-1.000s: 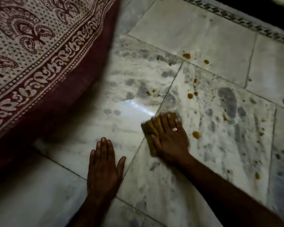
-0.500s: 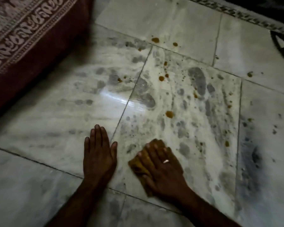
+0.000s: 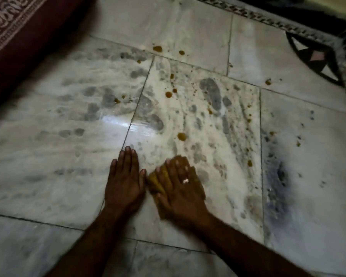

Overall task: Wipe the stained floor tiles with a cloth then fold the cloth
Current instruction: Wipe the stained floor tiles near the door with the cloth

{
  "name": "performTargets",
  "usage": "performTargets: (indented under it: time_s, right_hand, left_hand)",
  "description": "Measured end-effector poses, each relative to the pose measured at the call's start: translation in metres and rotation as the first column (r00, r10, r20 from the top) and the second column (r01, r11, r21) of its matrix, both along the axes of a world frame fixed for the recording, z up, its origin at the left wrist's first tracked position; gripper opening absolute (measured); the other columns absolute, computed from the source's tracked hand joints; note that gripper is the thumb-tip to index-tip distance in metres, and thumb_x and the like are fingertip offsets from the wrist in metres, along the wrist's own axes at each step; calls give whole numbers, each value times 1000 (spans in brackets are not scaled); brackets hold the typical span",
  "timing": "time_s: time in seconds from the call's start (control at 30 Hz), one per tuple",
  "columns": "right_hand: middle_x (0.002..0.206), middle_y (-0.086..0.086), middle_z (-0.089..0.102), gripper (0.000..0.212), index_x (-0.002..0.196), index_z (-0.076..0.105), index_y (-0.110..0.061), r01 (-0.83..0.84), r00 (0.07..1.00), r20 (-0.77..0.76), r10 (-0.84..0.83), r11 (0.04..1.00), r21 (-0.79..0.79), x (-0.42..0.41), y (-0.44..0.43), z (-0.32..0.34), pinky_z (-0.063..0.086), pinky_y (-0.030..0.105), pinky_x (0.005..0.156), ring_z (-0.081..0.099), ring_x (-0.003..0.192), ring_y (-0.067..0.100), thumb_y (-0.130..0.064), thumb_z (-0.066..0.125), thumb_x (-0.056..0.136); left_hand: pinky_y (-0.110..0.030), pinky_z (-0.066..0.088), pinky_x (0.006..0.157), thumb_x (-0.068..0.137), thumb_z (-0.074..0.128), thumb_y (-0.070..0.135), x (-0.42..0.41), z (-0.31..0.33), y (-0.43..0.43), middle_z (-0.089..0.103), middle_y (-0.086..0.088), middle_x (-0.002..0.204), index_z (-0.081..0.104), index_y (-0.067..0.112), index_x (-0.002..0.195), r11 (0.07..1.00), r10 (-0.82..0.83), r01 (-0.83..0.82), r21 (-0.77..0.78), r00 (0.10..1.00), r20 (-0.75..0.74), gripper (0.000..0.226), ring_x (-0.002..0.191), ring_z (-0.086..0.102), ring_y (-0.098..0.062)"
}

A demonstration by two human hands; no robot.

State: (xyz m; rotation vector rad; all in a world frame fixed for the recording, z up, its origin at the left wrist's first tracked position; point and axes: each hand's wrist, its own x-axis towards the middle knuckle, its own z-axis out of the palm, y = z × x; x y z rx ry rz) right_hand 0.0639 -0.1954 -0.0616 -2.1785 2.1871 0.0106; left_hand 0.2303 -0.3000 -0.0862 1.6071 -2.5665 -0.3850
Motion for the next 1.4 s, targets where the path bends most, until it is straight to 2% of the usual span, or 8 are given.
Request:
performTargets:
  time_s: [0.13, 0.4, 0.6, 0.77, 0.97, 1.07, 1.2, 1.4]
  right_hand:
    - [167, 11, 27, 65, 160, 30, -24, -42, 999, -9, 42, 998, 37, -36, 87, 1, 35, 60, 116, 23, 155, 35, -51, 41, 102]
    - [165, 19, 28, 67, 161, 24, -17, 525, 850, -9, -527, 846, 95, -133, 43, -2, 31, 60, 117, 28, 152, 40, -52, 23, 103]
    - [170, 15, 14, 71, 163, 16, -21, 314, 949, -33, -313, 942, 117, -101, 0, -3, 13, 59, 123, 12, 156, 40, -56, 27, 102]
    - [168, 14, 21, 65, 161, 26, -22, 140, 990, 0, -141, 985, 98, -77, 101, 2, 26, 59, 120, 16, 156, 38, -53, 32, 105]
    - [165, 18, 29, 65, 160, 28, -16, 324, 944, 5, -329, 932, 162, -135, 180, 14, 36, 58, 115, 24, 153, 41, -52, 19, 107]
    - [165, 25, 24, 74, 161, 16, -10, 547, 828, -8, -561, 805, 231, -187, 187, 13, 35, 63, 113, 25, 150, 48, -56, 1, 104]
    - [168, 23, 14, 84, 163, 10, -14, 620, 771, -22, -636, 744, 249, -210, 158, 14, 26, 65, 117, 17, 153, 46, -61, -14, 97]
    - [165, 23, 25, 66, 159, 30, -10, 514, 855, 42, -517, 856, 60, -152, 109, 6, 15, 60, 123, 20, 153, 46, -46, 24, 104]
  left_hand:
    - [-49, 17, 124, 100, 23, 42, -12, -1, 1, 19, -19, 166, 25, 0, 156, 1000, -20, 20, -4, 1000, 13, 70, 153, 20, -32]
    - [-45, 13, 124, 101, 27, 44, -19, -4, 26, 19, -17, 166, 25, 0, 156, 991, -131, 131, -9, 991, 8, 71, 153, 20, -28]
    - [-44, 11, 123, 99, 26, 42, -40, 0, 57, 20, -17, 165, 26, 0, 156, 990, -128, 129, 63, 992, -11, 71, 153, 22, -30]
    - [-41, 4, 123, 99, 20, 45, -47, 4, 61, 15, -17, 166, 21, 0, 157, 990, -120, 118, 78, 993, 14, 74, 154, 15, -28]
    - [-39, -5, 125, 95, 0, 58, -69, 7, 76, -9, -10, 168, -3, 5, 158, 981, -168, 167, 99, 986, -3, 83, 155, -8, -22]
    - [-38, -7, 124, 95, 2, 60, -85, 6, 89, -11, -9, 167, -2, 7, 158, 950, -288, 287, 123, 958, -12, 83, 154, -9, -20]
    - [-37, -4, 123, 95, 3, 61, -108, 1, 104, -8, -9, 165, 5, 4, 158, 906, -405, 403, 131, 914, -10, 85, 153, -6, -20]
    - [-43, 15, 119, 103, 12, 57, -141, 5, 77, 30, -22, 161, 35, -2, 152, 844, -537, 535, 46, 843, 46, 81, 148, 33, -35]
